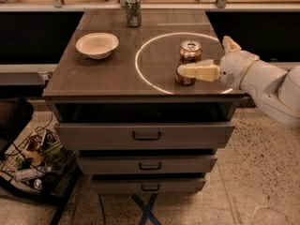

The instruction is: Move orange can near green can

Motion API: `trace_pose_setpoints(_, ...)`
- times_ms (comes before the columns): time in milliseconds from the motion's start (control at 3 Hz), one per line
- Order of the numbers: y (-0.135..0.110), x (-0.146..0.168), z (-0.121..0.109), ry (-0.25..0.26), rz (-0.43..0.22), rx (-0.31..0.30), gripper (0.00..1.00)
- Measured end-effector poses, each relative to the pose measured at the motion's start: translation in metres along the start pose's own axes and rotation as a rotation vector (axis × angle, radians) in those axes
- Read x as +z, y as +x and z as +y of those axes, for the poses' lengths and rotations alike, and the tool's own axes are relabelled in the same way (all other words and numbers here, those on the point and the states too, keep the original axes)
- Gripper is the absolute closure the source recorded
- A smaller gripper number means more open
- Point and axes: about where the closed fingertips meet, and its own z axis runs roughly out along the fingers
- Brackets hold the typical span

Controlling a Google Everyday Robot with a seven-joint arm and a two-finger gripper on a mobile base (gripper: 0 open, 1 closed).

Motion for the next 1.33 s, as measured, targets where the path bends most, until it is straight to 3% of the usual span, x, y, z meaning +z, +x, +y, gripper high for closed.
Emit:
trace_pose_setpoints(333, 0.007, 0.014, 0.001, -0.023, -0.018, 0.012, 0.00)
trace_pose_setpoints(667, 0.016, 0.030, 0.010, -0.069, -0.012, 0.031, 0.18)
trace_pose_setpoints(1333, 0.014, 0.034, 0.014, -0.076, -0.015, 0.029, 0.65)
